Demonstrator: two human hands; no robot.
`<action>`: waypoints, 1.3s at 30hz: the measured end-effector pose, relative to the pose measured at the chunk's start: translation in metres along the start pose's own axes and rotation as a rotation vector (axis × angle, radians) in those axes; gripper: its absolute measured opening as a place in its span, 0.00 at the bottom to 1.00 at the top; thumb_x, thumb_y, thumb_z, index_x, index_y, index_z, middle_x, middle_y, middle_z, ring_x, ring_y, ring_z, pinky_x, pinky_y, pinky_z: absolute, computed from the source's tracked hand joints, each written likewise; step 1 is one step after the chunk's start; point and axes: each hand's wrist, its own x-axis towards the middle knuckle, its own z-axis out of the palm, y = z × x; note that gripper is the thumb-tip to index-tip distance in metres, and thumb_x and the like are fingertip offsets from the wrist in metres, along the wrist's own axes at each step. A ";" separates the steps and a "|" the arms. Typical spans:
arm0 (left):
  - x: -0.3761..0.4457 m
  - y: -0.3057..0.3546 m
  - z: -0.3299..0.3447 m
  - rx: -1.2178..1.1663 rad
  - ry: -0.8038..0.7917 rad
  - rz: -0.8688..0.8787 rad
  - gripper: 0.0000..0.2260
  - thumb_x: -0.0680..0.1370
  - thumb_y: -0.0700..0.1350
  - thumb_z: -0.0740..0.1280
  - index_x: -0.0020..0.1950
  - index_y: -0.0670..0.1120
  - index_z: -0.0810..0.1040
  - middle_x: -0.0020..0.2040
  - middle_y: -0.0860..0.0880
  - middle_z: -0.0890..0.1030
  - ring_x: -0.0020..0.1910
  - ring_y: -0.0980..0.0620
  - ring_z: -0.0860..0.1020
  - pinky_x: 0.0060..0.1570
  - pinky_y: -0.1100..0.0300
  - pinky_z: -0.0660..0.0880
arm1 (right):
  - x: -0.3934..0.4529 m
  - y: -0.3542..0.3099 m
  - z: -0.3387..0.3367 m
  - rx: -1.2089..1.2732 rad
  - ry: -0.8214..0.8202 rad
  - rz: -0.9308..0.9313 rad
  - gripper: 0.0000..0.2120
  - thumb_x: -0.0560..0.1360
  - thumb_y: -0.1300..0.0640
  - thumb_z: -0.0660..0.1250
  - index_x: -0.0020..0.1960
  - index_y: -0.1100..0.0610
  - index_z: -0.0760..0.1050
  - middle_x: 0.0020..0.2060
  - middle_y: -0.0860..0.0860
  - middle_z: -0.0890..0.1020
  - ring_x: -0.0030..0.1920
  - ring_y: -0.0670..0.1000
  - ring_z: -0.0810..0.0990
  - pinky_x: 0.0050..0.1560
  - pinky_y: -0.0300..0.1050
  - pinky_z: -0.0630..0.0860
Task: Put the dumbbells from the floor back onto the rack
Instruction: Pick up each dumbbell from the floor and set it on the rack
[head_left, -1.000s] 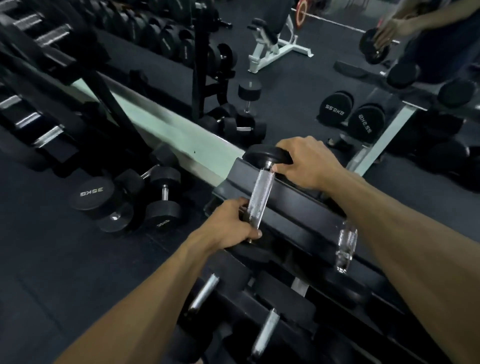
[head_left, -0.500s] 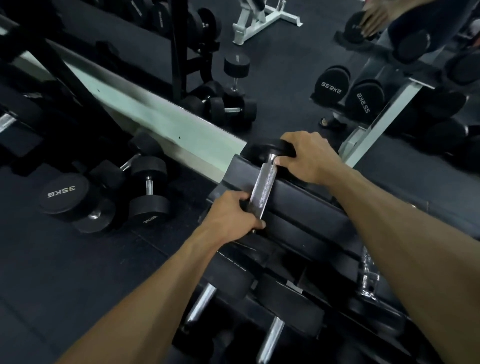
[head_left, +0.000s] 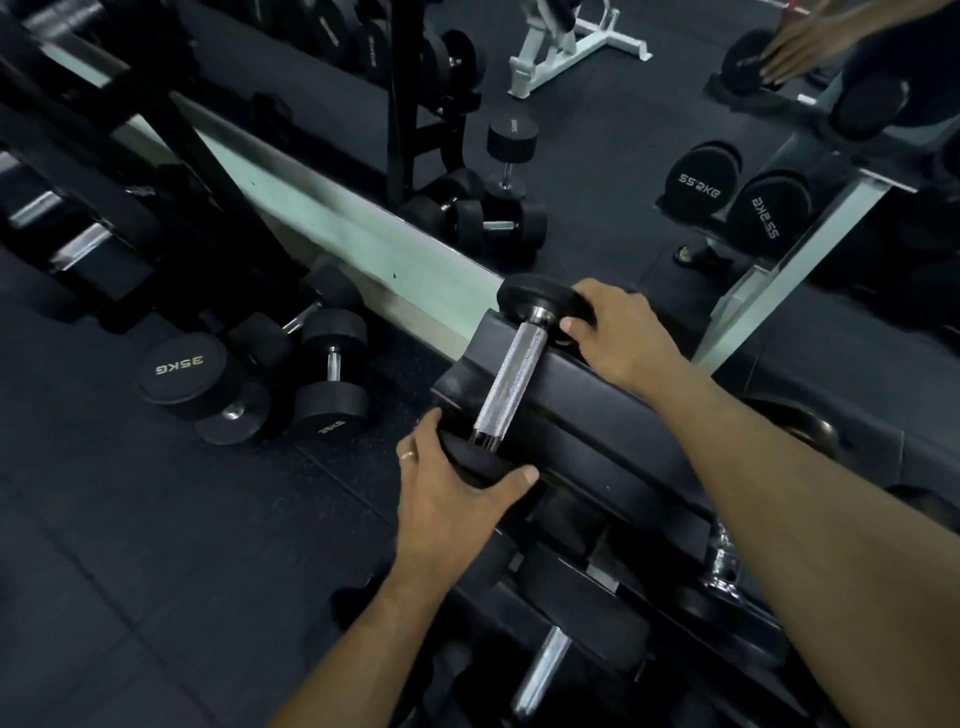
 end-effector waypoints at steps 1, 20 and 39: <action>-0.004 -0.001 0.003 -0.006 -0.006 -0.019 0.50 0.62 0.58 0.80 0.76 0.52 0.55 0.73 0.48 0.61 0.70 0.50 0.66 0.65 0.59 0.65 | -0.001 0.001 0.000 0.004 -0.001 0.010 0.11 0.80 0.55 0.64 0.62 0.56 0.73 0.50 0.55 0.81 0.50 0.57 0.77 0.51 0.50 0.73; 0.009 -0.004 -0.007 0.045 -0.138 0.033 0.54 0.65 0.56 0.79 0.78 0.49 0.46 0.77 0.47 0.55 0.74 0.49 0.60 0.62 0.63 0.59 | -0.008 0.006 -0.003 -0.003 0.001 0.067 0.09 0.80 0.55 0.64 0.60 0.54 0.72 0.46 0.53 0.80 0.41 0.50 0.77 0.36 0.42 0.70; -0.073 0.022 0.036 0.310 0.134 0.346 0.40 0.73 0.58 0.70 0.77 0.44 0.55 0.78 0.45 0.54 0.78 0.48 0.48 0.76 0.47 0.55 | -0.105 0.042 -0.056 -0.163 0.121 -0.043 0.21 0.78 0.53 0.65 0.69 0.58 0.70 0.61 0.57 0.77 0.62 0.59 0.75 0.61 0.53 0.73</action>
